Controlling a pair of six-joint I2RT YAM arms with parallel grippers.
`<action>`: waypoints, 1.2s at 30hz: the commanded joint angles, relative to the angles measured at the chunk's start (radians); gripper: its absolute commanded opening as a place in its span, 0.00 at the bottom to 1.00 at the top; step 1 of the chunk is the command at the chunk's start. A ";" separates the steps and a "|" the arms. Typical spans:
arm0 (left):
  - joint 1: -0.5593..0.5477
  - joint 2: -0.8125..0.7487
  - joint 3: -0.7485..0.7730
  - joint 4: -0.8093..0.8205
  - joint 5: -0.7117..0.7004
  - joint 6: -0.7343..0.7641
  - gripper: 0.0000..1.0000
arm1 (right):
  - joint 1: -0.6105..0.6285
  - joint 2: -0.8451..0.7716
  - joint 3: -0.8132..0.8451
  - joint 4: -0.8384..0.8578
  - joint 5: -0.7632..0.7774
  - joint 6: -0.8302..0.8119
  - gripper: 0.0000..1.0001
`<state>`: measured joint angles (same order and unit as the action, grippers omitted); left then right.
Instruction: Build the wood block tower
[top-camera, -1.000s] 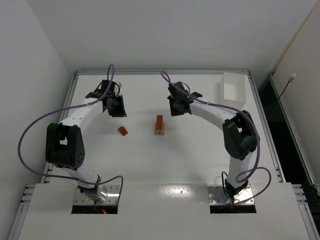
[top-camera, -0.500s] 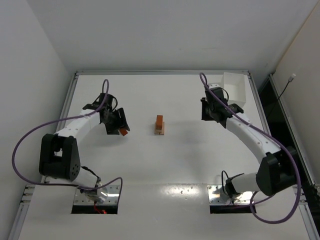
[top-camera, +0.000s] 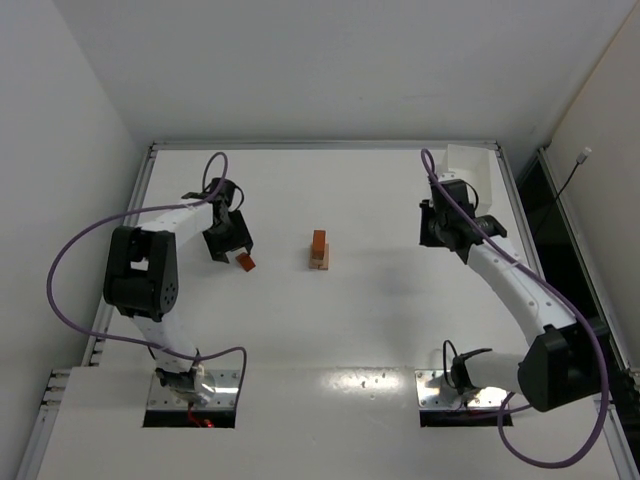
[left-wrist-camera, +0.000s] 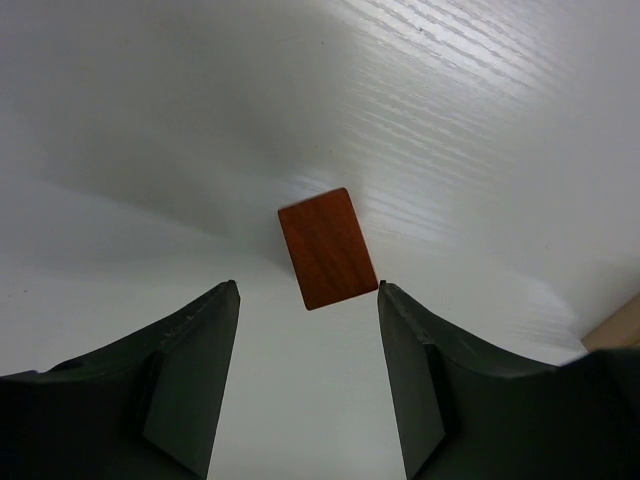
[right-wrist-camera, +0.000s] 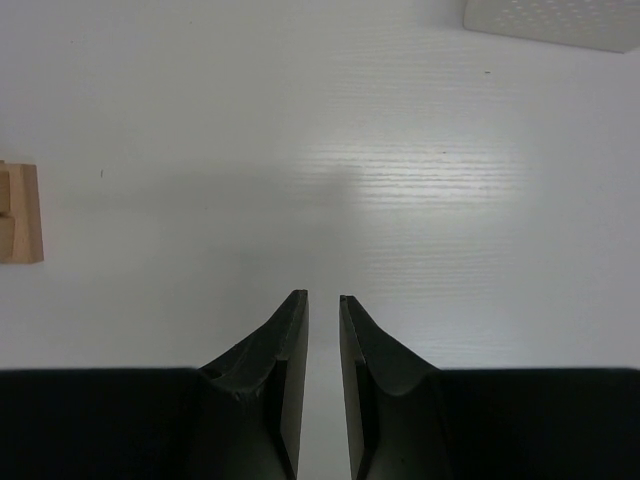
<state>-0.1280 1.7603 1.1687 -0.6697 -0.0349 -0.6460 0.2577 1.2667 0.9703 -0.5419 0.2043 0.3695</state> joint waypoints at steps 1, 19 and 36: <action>0.011 0.008 0.025 -0.013 -0.020 -0.024 0.55 | -0.023 -0.030 -0.011 -0.003 -0.003 -0.006 0.16; 0.011 0.068 0.062 -0.002 0.073 -0.024 0.35 | -0.034 0.017 0.007 0.016 -0.032 -0.015 0.16; 0.011 0.031 -0.017 0.016 0.139 -0.024 0.41 | -0.034 0.037 0.025 0.025 -0.032 -0.024 0.16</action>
<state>-0.1280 1.8206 1.1610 -0.6628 0.0734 -0.6632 0.2283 1.3045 0.9592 -0.5545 0.1749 0.3538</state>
